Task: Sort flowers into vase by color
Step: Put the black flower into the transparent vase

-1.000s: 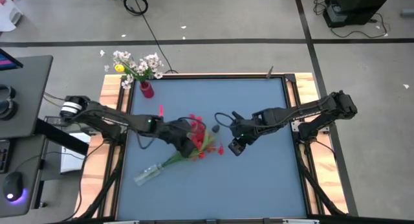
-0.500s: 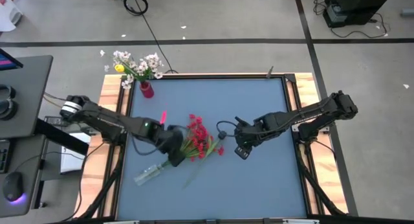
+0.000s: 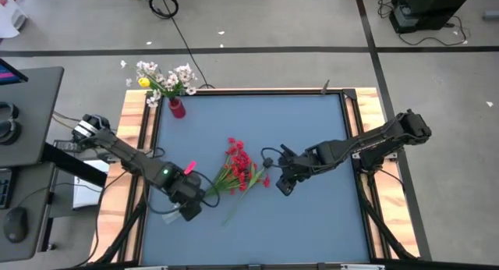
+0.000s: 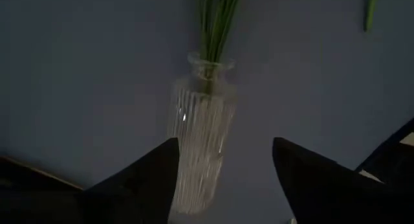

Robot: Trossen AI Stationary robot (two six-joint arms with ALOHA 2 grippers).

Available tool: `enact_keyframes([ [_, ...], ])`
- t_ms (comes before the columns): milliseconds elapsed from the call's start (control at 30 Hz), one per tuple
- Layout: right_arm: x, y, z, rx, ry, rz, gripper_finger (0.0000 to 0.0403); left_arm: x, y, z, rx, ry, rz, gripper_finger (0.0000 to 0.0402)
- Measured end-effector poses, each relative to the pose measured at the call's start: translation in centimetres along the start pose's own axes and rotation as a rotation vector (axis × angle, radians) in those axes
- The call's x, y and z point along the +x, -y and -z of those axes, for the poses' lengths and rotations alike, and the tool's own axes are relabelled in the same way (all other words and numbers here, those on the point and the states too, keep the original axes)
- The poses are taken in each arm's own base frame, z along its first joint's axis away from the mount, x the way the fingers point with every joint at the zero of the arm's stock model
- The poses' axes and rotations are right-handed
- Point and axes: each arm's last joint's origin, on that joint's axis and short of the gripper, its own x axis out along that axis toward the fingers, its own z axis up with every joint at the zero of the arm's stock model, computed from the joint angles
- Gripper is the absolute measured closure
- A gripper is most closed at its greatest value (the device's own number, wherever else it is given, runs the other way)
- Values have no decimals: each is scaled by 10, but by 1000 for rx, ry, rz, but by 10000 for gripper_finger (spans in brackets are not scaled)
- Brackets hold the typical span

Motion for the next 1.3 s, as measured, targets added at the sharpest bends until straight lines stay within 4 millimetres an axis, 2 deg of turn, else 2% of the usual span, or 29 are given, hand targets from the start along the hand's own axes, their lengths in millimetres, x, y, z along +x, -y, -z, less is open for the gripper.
enact_keyframes([
  [100, 1, -2, -1, 4, 19, -37, 203, 0, 0, 0, 29, 1, 0, 143],
  [300, 1, -7, -6, 71, 51, -97, 203, 14, -10, 2, 90, -53, -36, 142],
  [600, 1, -13, 3, 118, 49, -107, 203, 16, -11, 1, 172, -70, -24, 142],
  [900, 1, -13, 3, 160, 84, -91, 203, 15, -10, -8, 151, -41, 8, 142],
  [1133, 0, -18, 11, 159, 99, -95, 203, 16, -6, -8, 113, 23, 23, 142],
  [1300, 0, -20, 14, 156, 120, -88, 203, 31, -6, -8, 92, 25, -17, 142],
])
